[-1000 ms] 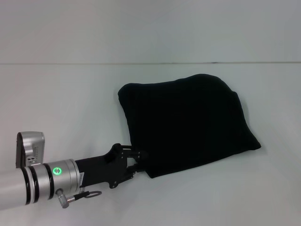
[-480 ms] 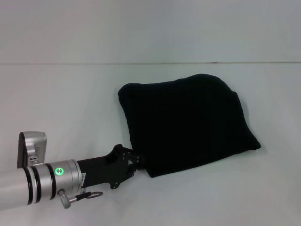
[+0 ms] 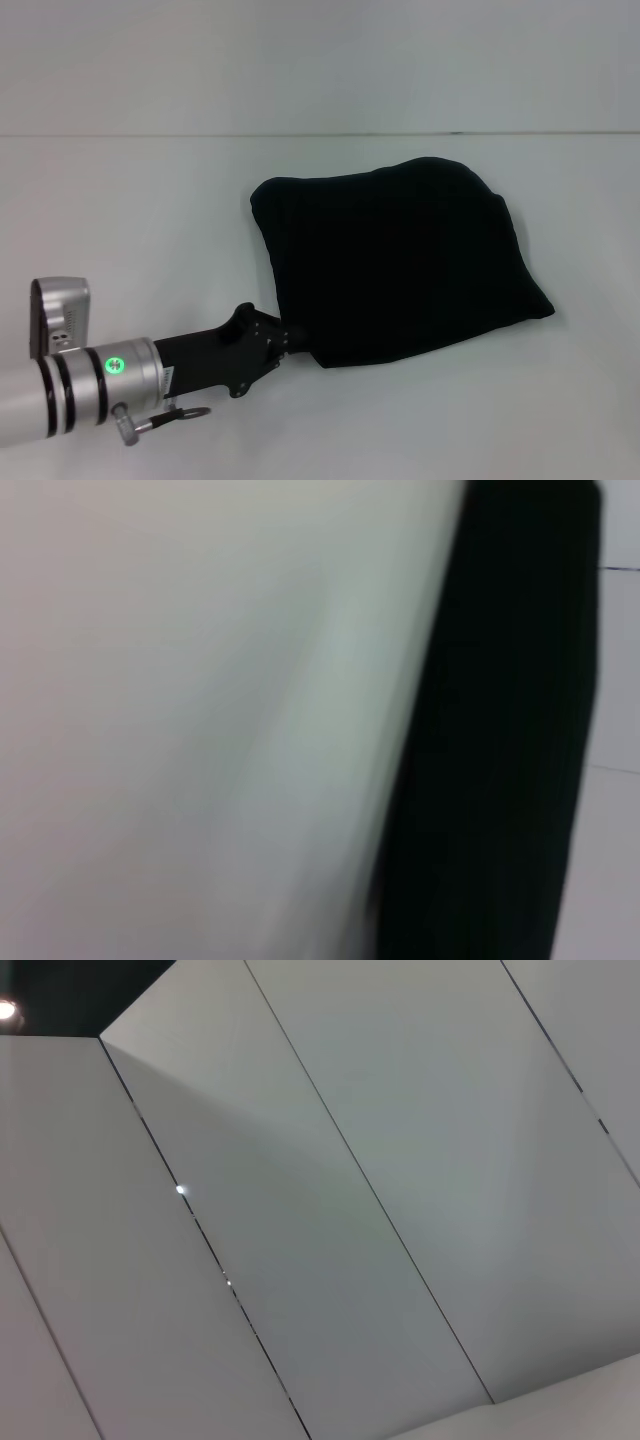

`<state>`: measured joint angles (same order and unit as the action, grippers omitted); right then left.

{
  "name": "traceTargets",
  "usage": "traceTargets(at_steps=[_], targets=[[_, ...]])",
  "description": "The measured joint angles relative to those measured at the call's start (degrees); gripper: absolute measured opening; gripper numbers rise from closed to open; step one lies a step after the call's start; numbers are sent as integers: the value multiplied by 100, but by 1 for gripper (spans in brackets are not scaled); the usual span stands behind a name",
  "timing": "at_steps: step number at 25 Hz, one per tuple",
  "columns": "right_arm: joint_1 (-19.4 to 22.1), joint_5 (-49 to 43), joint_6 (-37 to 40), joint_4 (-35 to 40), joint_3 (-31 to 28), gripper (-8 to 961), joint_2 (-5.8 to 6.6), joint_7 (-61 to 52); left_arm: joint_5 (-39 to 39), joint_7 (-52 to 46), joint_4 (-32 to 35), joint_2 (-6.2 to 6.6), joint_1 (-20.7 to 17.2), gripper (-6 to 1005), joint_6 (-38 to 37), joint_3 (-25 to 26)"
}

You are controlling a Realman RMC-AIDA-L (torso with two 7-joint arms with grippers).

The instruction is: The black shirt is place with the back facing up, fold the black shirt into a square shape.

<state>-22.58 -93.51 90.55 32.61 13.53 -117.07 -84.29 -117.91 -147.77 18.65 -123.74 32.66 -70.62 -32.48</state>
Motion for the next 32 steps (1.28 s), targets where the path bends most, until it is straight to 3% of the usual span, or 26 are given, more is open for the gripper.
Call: traceTargets(at_steps=[4,11,19,26,32], targets=[[0,9,1,0,0,698,0,0,1,60,165,100,-159,21,-231,96],[0,35,7,0,0,698,0,0,-196,42,332,449,-285,22,-555,132],[4,35,30,0,-1,698,0,-36,-597,-58,611,604,-317,22,-748,286],[2,35,1,0,-17,699,0,-54,-782,0,703,645,-331,43,-916,448],[-17,35,-12,0,-17,700,0,-116,-1178,-41,1216,754,-410,76,-1487,543]])
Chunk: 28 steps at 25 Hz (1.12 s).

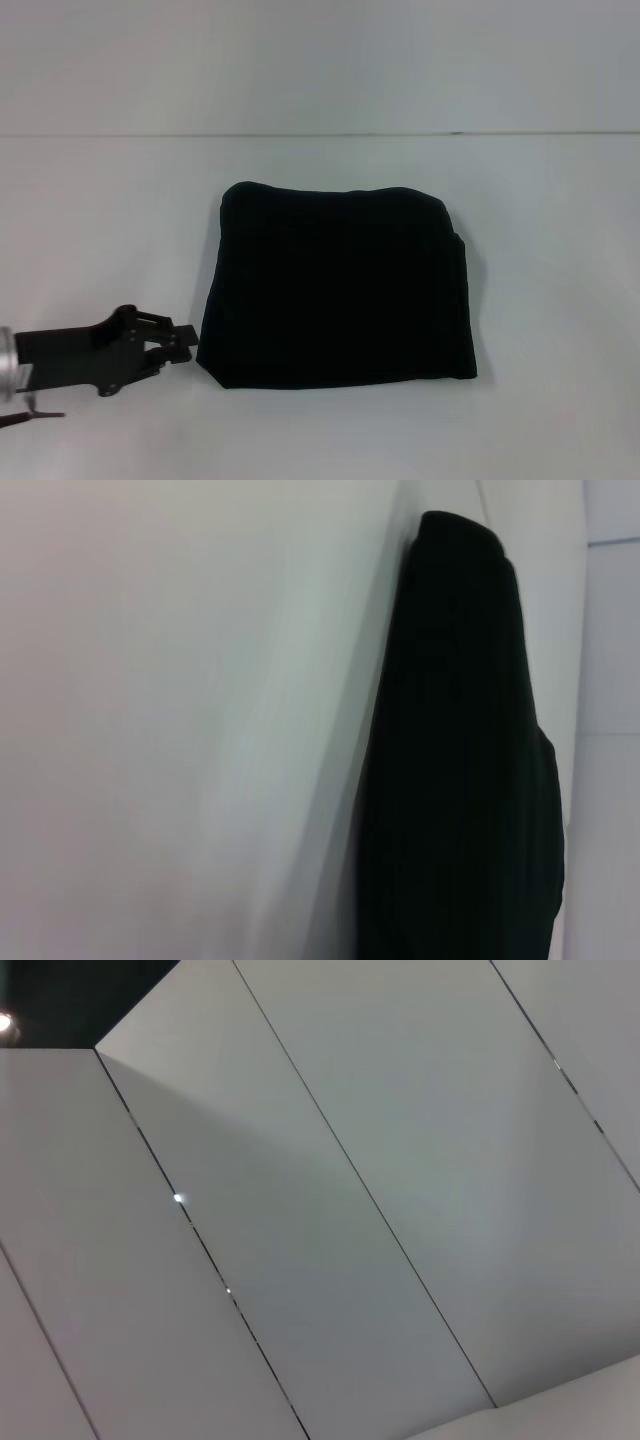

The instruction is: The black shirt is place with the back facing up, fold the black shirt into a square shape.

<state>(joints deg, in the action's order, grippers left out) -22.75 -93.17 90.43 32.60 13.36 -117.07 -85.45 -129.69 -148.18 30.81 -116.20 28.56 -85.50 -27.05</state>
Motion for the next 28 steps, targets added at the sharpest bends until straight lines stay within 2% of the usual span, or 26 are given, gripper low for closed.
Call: traceTargets(at_steps=[4,9,11,14,17,20,24,28], targets=[[-22,0,-9,0,0,701,8,0,-2,157,544,39,-149,154,-644,430],[-40,-14,-63,-1,3,699,14,0,206,393,507,-48,48,277,-814,336],[-43,-23,-100,-5,5,698,15,0,196,589,-117,-200,510,349,-237,-24],[-45,-34,-156,-15,14,699,16,1,210,707,-413,-283,707,493,1,-84],[-41,-33,-161,-24,12,699,17,19,152,760,-496,-347,750,610,269,-130],[-23,-9,-169,-75,11,701,25,53,175,953,-561,-307,655,714,398,-121],[-42,-28,-227,-88,22,700,56,31,347,1199,-524,-196,590,752,123,-36],[-90,-249,-259,-36,123,699,166,-203,524,1565,-445,-115,608,757,-475,128]])
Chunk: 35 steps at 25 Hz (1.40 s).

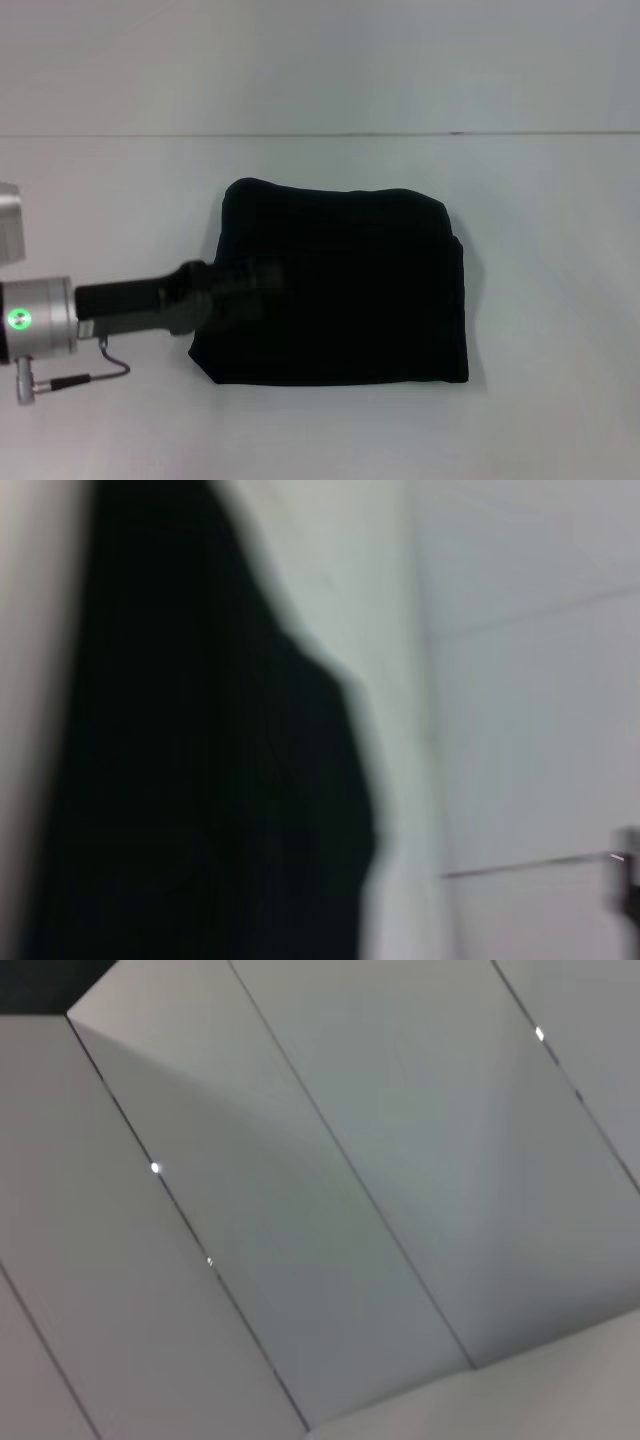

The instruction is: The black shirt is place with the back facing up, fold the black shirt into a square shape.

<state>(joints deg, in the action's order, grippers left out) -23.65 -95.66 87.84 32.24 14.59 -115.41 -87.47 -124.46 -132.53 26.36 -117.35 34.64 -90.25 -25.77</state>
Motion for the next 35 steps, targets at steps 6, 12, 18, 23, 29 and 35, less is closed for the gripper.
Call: traceTargets(at_steps=[6,12,18,23,29,35], targets=[[-396,-994,-127,23,712,699,424,-1364,318,186,311,89,-22,752,-592,698],[-1285,-2316,-656,-15,1538,699,580,-3471,377,203,366,117,22,753,-157,1225],[-1931,-2875,-593,-47,1968,699,514,-4733,740,317,449,134,1,752,103,1258],[-2210,-2887,-410,-334,2079,699,496,-5159,927,517,449,121,-14,752,73,1237],[-2361,-2917,-909,-872,2309,698,469,-5361,931,586,446,100,20,753,50,1229],[-2387,-2909,-1285,-935,2539,698,417,-5579,933,588,409,83,53,753,28,1218]])
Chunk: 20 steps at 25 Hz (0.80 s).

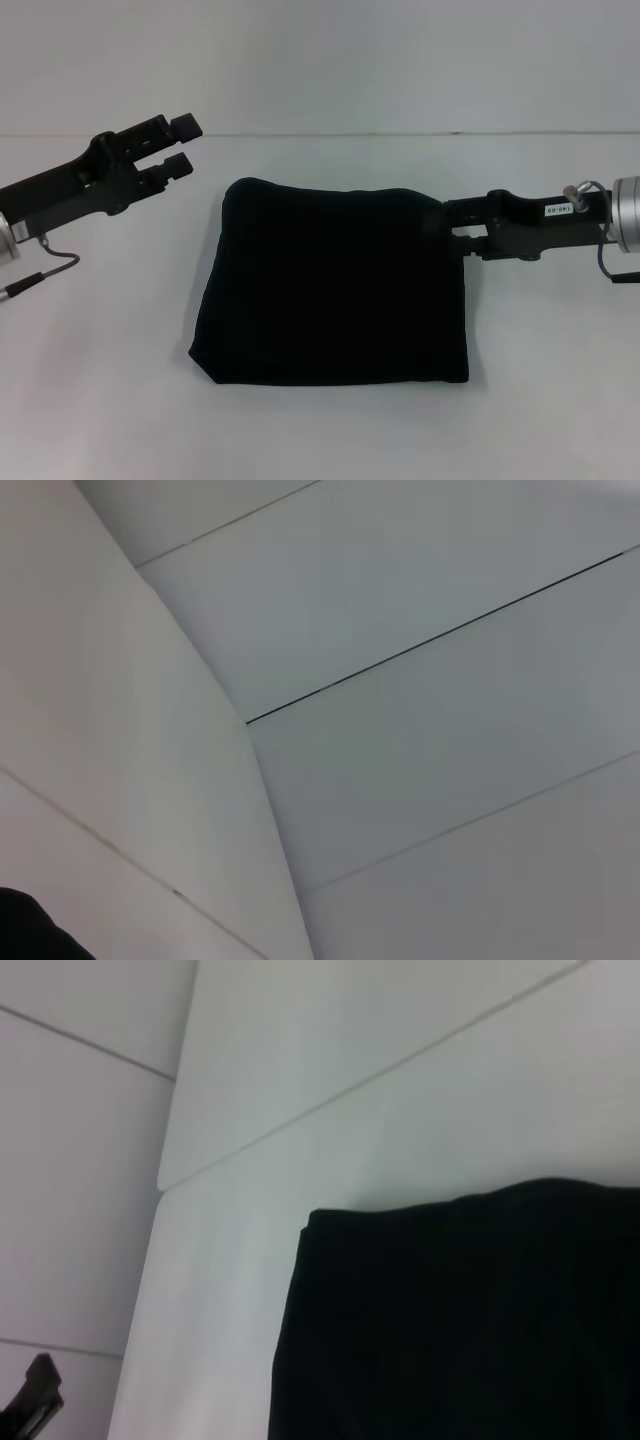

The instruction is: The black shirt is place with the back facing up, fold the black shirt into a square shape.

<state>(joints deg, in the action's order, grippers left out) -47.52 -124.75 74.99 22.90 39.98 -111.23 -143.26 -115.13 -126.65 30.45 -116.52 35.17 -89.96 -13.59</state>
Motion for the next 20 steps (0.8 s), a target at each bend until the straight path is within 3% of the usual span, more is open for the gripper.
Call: traceTargets(at_steps=[6,16,20], targets=[[-80,-7,-537,-11,64,698,-91,-31,0,0,-13,-22,7,752,-4,8],[-190,-15,-1608,-135,345,698,-502,50,0,62,-13,-45,-33,753,37,37],[-192,-17,-1937,-237,645,698,-493,-55,-1,71,-13,-47,-47,753,40,46]])
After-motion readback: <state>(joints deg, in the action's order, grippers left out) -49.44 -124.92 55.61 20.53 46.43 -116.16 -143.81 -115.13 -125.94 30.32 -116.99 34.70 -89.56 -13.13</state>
